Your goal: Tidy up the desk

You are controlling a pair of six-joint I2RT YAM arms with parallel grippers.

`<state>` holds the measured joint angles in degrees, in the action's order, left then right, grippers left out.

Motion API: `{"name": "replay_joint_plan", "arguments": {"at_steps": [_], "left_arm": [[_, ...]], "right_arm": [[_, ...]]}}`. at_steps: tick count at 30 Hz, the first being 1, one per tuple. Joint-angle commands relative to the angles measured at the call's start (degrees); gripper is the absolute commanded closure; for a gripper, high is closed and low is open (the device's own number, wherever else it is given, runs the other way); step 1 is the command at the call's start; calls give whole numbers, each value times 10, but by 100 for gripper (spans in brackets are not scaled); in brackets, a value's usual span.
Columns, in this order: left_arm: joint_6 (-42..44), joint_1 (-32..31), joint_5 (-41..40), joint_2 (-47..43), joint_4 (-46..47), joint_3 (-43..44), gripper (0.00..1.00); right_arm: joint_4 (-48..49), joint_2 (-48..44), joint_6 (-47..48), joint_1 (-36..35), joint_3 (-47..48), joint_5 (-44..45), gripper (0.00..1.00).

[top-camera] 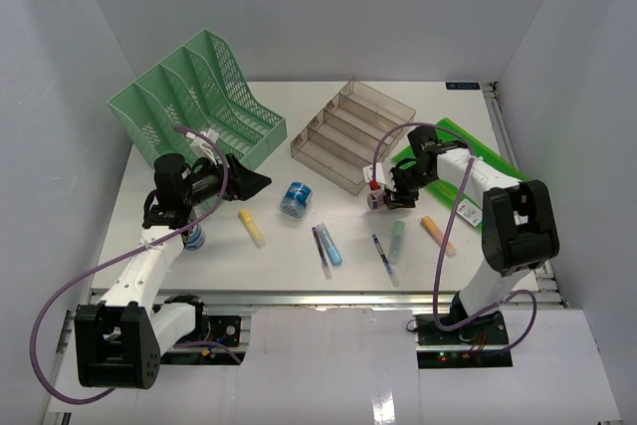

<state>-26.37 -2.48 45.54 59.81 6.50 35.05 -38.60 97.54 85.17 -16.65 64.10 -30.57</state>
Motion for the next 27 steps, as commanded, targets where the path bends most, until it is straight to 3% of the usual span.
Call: {"name": "replay_joint_plan", "arguments": {"at_steps": [1,7,12,20,27], "left_arm": [[9,-2,12,-1,4,11,2],[8,-3,17,2,5,10,2],[10,-7,17,9,5,10,2],[29,-22,8,23,-10,17,2],[33,-26,6,30,-12,19,2]], "right_arm": [[10,-76,-122,26,78,-66,92],[88,-58,-370,50,195,-25,92],[253,-5,-535,49,233,64,92],[340,170,-601,44,380,186,92],[405,266,-615,43,444,238,91]]}}
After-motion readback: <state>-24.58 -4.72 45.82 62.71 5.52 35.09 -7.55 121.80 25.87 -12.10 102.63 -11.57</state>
